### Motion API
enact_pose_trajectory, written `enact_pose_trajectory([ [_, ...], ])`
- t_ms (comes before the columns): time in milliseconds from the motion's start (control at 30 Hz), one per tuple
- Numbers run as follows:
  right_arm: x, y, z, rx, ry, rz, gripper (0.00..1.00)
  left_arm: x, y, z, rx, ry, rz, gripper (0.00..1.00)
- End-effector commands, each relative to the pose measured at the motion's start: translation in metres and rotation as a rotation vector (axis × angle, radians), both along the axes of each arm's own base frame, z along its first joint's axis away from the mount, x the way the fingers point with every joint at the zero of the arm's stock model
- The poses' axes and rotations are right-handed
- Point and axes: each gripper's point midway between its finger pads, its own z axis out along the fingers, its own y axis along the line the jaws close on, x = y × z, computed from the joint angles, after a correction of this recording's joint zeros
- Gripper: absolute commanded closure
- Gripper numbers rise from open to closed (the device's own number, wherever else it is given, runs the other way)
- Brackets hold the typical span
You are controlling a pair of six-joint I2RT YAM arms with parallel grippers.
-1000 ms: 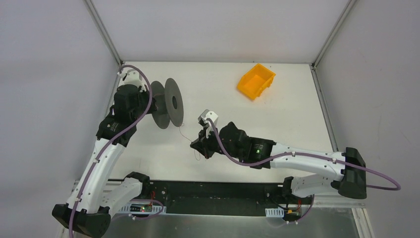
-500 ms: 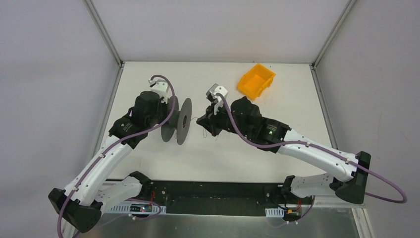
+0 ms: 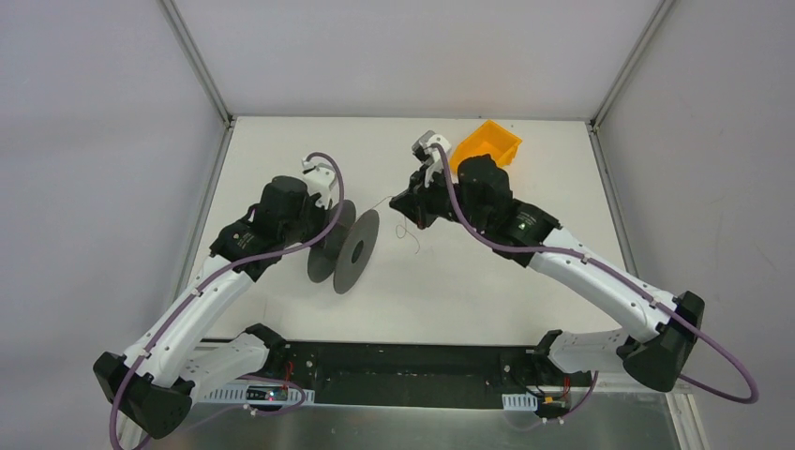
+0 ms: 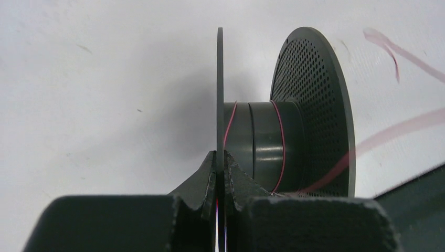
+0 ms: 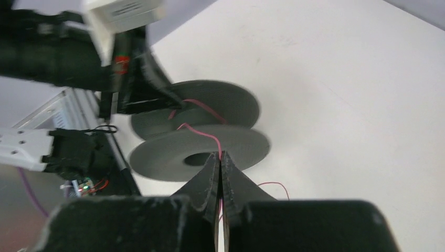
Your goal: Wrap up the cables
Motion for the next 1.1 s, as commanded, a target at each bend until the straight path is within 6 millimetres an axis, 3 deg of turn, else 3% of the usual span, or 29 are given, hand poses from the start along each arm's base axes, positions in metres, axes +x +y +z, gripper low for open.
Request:
enact_pose_trajectory([
  [0,0.037,-0.01,0.004,-0.005,-0.027,-0.04,1.0,-0.02,-0.027,0.014,-0.063,0.033,-0.188,1.0],
  [233,0.067,-0.031,-0.062,-0.116,0.029,-0.062,1.0,-0.034,-0.035,0.032,-0.137,0.039,-0.229,1.0],
  [367,0.054,-0.031,-0.095,-0.118,0.064,0.013,1.0,-0.035,-0.043,0.048,-0.245,0.092,-0.196,1.0],
  [533,0.038,-0.033,-0.126,-0.079,0.101,0.075,1.0,-0.026,-0.048,0.081,-0.495,0.137,-0.146,1.0],
  [767,0.025,-0.026,-0.128,0.043,0.201,0.104,0.97,-0.003,-0.04,0.109,-0.703,0.089,-0.004,1.0],
  [1067,0.015,-0.017,-0.135,0.178,0.24,0.144,0.9,0.006,-0.039,0.126,-0.828,0.042,0.059,1.0],
])
